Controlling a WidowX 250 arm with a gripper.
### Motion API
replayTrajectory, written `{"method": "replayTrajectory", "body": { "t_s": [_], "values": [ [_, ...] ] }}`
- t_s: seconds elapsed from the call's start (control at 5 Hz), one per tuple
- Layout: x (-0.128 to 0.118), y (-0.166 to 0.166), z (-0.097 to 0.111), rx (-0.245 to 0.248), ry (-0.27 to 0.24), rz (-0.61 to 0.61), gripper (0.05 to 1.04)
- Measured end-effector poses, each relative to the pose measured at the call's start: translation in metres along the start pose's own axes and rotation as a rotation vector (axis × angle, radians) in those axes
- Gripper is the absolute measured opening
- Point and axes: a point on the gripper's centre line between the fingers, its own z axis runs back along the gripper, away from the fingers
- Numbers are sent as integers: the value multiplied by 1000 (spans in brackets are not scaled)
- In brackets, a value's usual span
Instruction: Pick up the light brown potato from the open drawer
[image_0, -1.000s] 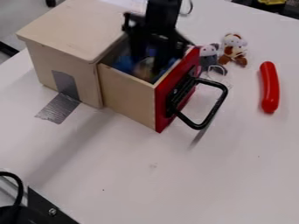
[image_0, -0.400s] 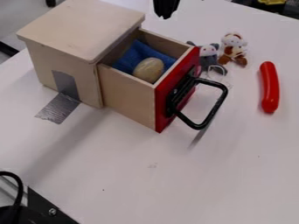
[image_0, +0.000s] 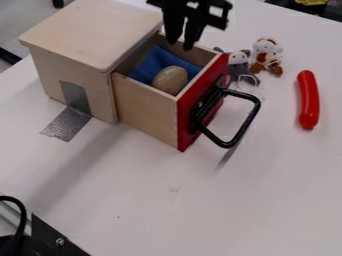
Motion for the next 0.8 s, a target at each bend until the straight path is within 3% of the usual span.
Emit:
{"method": "replayTrajectory", "body": {
  "t_s": [0.2,0.4,0.8],
  "values": [
    [-4,-2,-12,-4,-17,-13,791],
    [-2,-1,-22,8,-28,-17,997],
    [-6,-1,-54,28,55,-73,1000]
  ]
}}
